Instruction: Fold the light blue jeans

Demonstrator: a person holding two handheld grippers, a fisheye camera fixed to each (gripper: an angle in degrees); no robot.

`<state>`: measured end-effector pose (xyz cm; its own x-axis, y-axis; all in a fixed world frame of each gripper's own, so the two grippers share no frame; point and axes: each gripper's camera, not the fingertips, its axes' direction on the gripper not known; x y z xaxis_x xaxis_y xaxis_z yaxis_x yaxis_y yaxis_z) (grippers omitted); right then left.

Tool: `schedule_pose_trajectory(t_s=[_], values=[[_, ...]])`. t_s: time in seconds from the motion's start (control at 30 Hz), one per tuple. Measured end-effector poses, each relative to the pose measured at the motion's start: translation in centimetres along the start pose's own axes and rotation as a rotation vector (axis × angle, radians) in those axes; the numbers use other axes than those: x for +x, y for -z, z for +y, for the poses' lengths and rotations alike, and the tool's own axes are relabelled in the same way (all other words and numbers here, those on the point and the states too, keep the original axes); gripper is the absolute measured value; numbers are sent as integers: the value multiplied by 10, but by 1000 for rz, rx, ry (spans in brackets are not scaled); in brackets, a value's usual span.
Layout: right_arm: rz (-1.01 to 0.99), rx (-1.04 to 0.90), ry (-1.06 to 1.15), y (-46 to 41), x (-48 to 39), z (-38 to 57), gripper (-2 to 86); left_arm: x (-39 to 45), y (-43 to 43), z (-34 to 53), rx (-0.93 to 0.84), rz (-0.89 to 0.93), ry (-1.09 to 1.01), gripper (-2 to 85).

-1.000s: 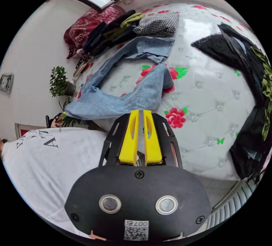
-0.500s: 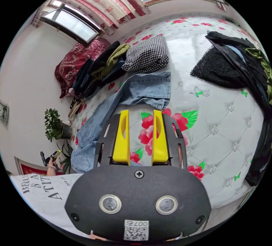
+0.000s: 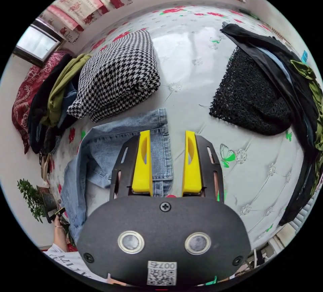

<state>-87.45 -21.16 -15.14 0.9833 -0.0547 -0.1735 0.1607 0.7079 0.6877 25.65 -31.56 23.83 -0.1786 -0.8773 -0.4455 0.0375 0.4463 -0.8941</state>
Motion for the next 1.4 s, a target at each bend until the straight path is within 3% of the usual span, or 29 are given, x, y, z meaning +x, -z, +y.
schedule_pose_trajectory(t_s=[0.13,0.27,0.37,0.43,0.53,0.6,0.67,0.73,0.8,0.9,1.0,1.17,1.27,1.33,1.4], values=[[-63,-82,83,-28,-13,-15,64,4,2,-4,44,32,38,79],[47,-73,122,-15,-25,-19,20,4,3,-3,90,58,49,79],[-134,157,208,75,-26,-18,7,7,5,-13,63,65,68,79],[-253,398,352,184,-26,6,4,14,6,-21,43,48,48,79],[-205,536,627,279,-27,59,6,20,7,-26,40,40,32,79],[-155,504,647,293,-11,81,9,21,8,-28,39,47,40,78],[-92,366,547,271,17,87,16,23,8,-31,39,45,32,78],[-3,115,280,212,71,83,22,24,9,-34,37,43,14,79],[-12,-9,147,182,98,86,25,22,9,-38,24,56,12,79],[-53,83,76,177,96,93,30,23,10,-46,-7,57,-13,78],[-11,145,165,172,53,76,30,29,11,-55,-26,16,-42,71],[9,-38,421,93,-50,33,24,44,12,-65,11,-97,-109,49],[168,-132,553,34,-102,21,14,48,12,-74,6,-150,-139,39],[336,-12,606,30,-116,18,2,44,13,-80,27,-172,-150,29],[497,-38,607,17,-110,2,-1,37,13,-84,62,-174,-132,19]])
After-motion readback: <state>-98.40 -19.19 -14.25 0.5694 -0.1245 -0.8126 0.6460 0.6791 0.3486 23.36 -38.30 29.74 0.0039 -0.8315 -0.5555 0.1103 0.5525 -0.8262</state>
